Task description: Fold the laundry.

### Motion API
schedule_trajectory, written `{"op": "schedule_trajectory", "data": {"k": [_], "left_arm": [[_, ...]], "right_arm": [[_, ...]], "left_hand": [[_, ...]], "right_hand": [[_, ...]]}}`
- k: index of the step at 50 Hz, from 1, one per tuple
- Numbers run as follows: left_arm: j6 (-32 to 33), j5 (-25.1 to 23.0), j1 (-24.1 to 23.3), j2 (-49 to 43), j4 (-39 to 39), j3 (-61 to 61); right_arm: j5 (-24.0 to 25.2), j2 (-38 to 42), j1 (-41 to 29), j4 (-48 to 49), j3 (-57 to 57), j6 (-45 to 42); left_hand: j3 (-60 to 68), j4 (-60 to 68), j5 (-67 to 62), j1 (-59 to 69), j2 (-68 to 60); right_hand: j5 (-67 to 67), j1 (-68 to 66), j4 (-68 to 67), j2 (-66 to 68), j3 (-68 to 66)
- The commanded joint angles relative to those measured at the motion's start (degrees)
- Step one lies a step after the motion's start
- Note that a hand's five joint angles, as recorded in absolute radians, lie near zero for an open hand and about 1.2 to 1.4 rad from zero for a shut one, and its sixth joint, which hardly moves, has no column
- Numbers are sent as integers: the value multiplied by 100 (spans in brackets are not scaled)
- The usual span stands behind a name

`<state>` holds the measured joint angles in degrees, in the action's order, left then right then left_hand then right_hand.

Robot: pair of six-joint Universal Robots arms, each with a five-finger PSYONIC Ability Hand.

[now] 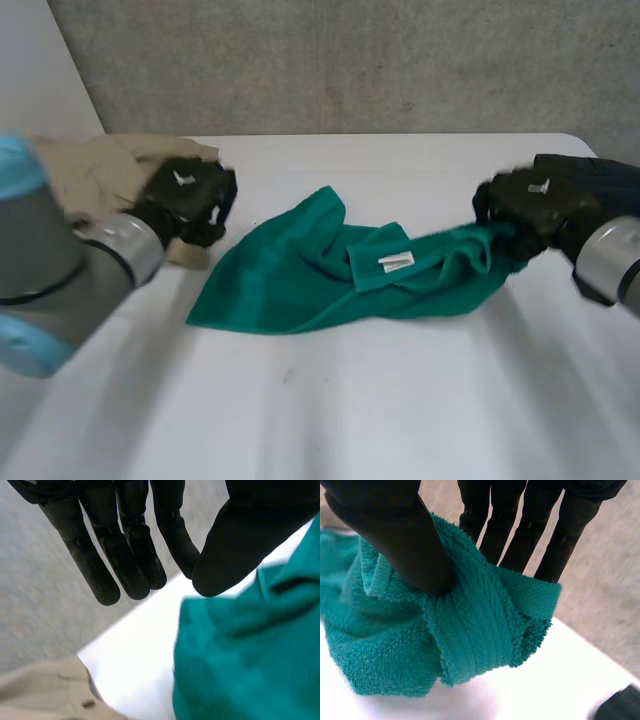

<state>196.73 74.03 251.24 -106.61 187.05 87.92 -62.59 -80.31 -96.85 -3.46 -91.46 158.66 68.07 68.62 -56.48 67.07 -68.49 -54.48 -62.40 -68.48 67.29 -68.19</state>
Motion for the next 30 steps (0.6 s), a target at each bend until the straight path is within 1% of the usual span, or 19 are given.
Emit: {"op": "schedule_trajectory", "data": {"k": [1, 2, 4, 6, 9, 10, 14, 17, 24, 30], "left_arm": [[-565, -354, 144, 1098, -362, 638], [-592, -441, 161, 994, -353, 804], [-557, -468, 197, 774, -336, 954], [-409, -451, 241, 319, -266, 1086], [-171, -407, 285, -166, -195, 1104], [30, -372, 293, -429, -143, 1104], [461, -249, 285, -974, 190, 973], [646, -135, 259, -1282, 384, 806], [752, -117, 232, -1731, 473, 472], [823, -117, 197, -1978, 534, 305]], "right_arm": [[98, -407, 96, -1034, 533, -151], [142, -328, 96, -1087, 445, -212], [195, -240, 87, -1017, 305, -274], [212, -82, 43, -746, 94, -353], [160, 85, -27, -438, -109, -388], [90, 199, -36, -280, -214, -380], [-86, 358, -10, 63, -442, -301], [-113, 463, 17, 283, -583, -257], [-139, 630, 8, 512, -680, -256], [-130, 710, -1, 556, -689, -256]], "left_hand": [[1193, 1138, -1352, 1293, -1151], [-237, -292, 78, -138, 280], [-2963, -3018, 2804, -2864, 3006], [-5135, -5191, 4977, -5036, 5178], [-5147, -5202, 4988, -5047, 5189], [-5096, -5152, 4938, -4997, 5139], [-4275, -4330, 4116, -4175, 4317], [-4222, -4277, 4063, -4122, 4264], [-3533, -3589, 3375, -3434, 3576], [-3481, -3537, 3322, -3382, 3524]], "right_hand": [[-1552, -1760, -1152, 1271, -1181], [-1552, -1760, -1152, 1271, -1181], [-1552, -1760, -1152, 1271, -1181], [-1552, -1760, -1152, 1271, -1181], [-1552, -1760, -1152, 1271, -1181], [-1552, -1760, -1152, 1271, -1181], [-1552, -1760, -1152, 1271, -1181], [-1552, -1760, -1152, 1271, -1181], [-1552, -1760, -1152, 1271, -1181], [-1552, -1760, -1152, 1271, -1181]]}}
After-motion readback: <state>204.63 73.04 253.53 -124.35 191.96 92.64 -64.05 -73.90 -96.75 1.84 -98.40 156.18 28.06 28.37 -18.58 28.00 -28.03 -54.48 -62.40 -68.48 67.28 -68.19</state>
